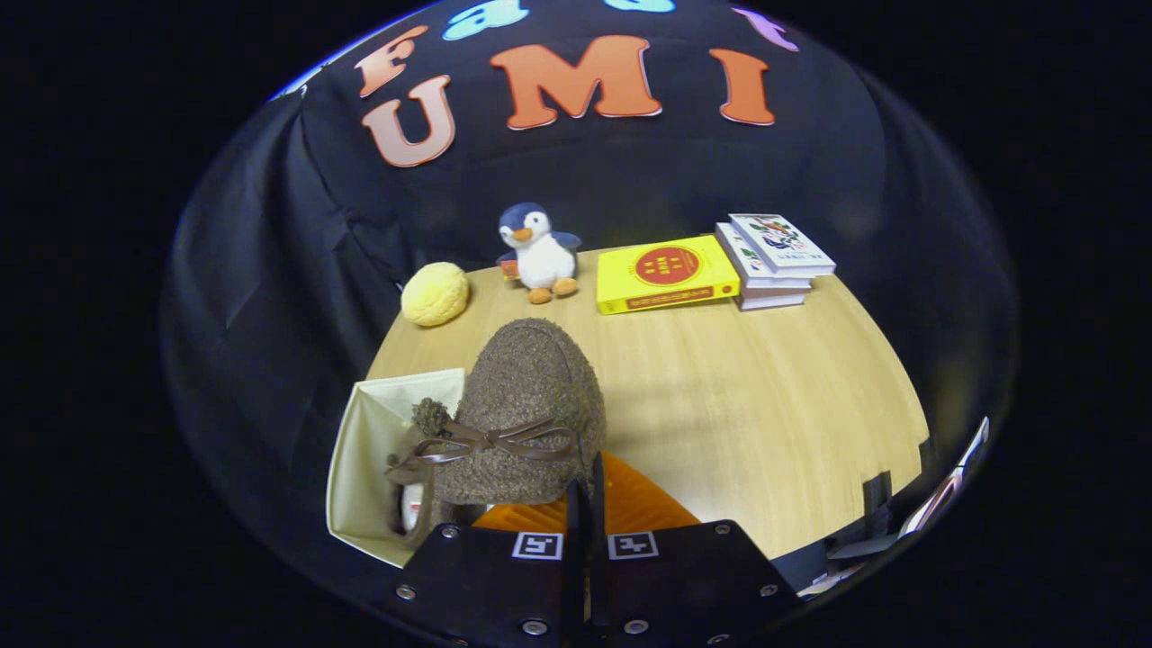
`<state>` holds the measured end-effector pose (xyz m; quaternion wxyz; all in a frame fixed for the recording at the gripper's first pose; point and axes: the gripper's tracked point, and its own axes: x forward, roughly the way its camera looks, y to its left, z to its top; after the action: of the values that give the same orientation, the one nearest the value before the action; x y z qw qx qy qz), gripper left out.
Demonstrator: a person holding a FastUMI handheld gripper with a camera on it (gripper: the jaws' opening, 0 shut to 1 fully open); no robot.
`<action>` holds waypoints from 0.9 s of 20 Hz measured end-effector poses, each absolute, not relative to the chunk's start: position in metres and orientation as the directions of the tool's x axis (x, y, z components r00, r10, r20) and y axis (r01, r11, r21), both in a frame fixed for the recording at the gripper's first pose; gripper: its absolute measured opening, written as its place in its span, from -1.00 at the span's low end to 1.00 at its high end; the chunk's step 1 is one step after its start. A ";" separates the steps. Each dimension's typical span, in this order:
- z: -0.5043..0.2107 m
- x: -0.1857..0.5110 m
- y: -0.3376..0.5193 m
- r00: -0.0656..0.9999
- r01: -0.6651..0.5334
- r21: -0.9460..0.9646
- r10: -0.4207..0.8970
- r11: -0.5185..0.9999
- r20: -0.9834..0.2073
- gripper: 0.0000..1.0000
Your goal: Open the storage box then place both shoes into the box .Put the left shoe in first, then the right shoe, with the right side of both shoes facing outward in a uniform manner.
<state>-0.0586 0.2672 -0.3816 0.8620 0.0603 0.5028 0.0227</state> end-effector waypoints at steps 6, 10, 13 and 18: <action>-0.390 -0.054 0.363 0.457 -0.074 0.177 0.191 0.981 -0.869 -0.92; -0.416 -0.058 0.393 0.423 -0.108 0.144 0.176 0.984 -0.889 -0.92; -0.446 -0.065 0.401 0.373 -0.108 0.106 0.139 0.989 -0.917 -0.92; -0.481 -0.082 0.398 0.278 -0.124 0.020 0.054 0.992 -0.959 -0.87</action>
<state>-0.0820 0.3977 -0.4814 0.7989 -0.0290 0.5982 0.0556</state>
